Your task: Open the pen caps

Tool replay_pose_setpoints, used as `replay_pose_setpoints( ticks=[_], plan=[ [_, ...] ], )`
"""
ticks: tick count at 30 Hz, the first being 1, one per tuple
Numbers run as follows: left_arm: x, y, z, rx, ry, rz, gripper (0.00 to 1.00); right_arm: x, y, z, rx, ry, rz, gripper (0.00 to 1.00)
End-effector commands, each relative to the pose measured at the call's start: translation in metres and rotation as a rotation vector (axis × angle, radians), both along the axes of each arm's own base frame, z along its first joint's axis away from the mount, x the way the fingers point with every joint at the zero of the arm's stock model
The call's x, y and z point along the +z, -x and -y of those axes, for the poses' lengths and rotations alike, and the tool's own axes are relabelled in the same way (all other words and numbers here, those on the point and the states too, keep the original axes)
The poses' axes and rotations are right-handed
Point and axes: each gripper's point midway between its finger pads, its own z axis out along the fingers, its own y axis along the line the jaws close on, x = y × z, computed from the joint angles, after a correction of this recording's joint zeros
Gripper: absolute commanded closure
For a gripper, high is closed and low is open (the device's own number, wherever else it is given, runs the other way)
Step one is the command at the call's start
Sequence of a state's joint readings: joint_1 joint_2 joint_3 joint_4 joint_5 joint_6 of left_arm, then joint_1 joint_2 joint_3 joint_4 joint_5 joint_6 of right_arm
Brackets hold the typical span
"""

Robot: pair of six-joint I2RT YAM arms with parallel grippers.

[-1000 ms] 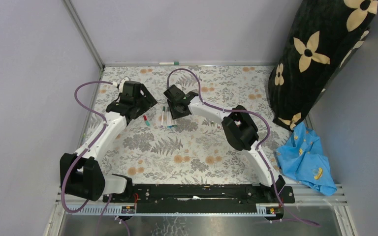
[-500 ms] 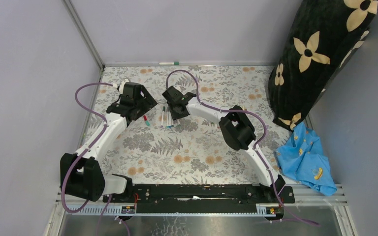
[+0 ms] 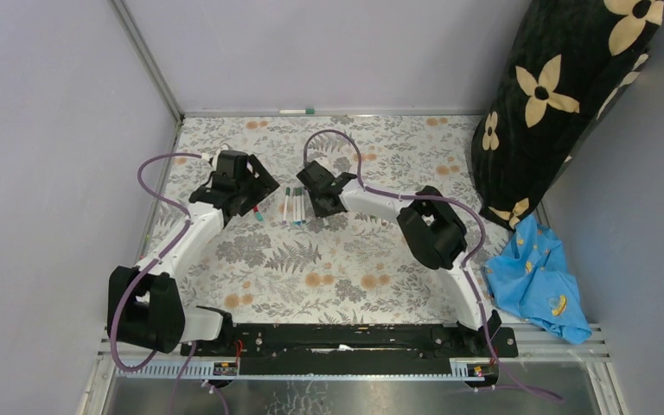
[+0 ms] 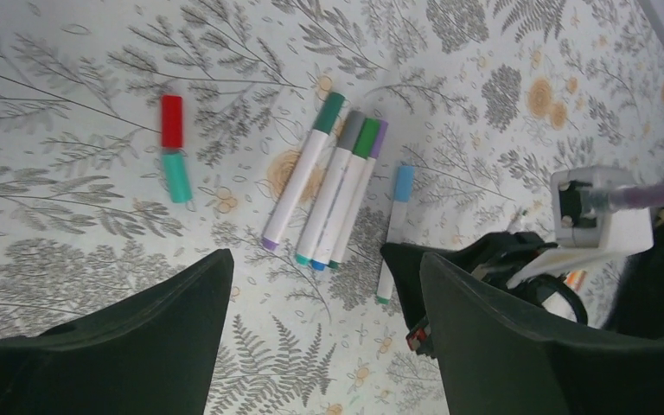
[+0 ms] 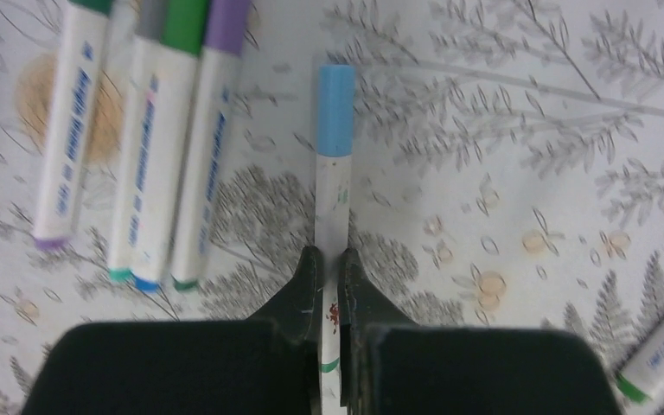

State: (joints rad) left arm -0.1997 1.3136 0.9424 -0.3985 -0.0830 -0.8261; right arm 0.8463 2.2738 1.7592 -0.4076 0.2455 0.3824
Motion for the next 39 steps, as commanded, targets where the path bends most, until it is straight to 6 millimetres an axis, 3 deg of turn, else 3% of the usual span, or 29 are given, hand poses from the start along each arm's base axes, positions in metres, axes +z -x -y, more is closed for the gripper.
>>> replay_pose_setpoints(
  ticks=[1,8,16,31,39],
  plan=[
    [0.008,-0.014,0.028,-0.079,0.148,0.065,0.14,0.036,0.013,0.016,0.009,-0.035,0.036,1.00],
    [-0.006,-0.017,0.072,-0.156,0.411,0.016,0.14,0.066,0.032,0.017,0.064,-0.178,0.042,1.00],
    [-0.011,-0.019,0.102,-0.210,0.496,-0.006,0.16,0.079,0.046,0.006,0.109,-0.290,0.024,1.00],
    [-0.029,-0.020,0.121,-0.226,0.510,-0.059,0.29,0.099,0.055,-0.002,0.148,-0.383,0.029,1.00],
    [-0.032,-0.023,0.125,-0.221,0.518,-0.064,0.43,0.107,0.062,-0.002,0.161,-0.410,0.025,1.00]
  ],
)
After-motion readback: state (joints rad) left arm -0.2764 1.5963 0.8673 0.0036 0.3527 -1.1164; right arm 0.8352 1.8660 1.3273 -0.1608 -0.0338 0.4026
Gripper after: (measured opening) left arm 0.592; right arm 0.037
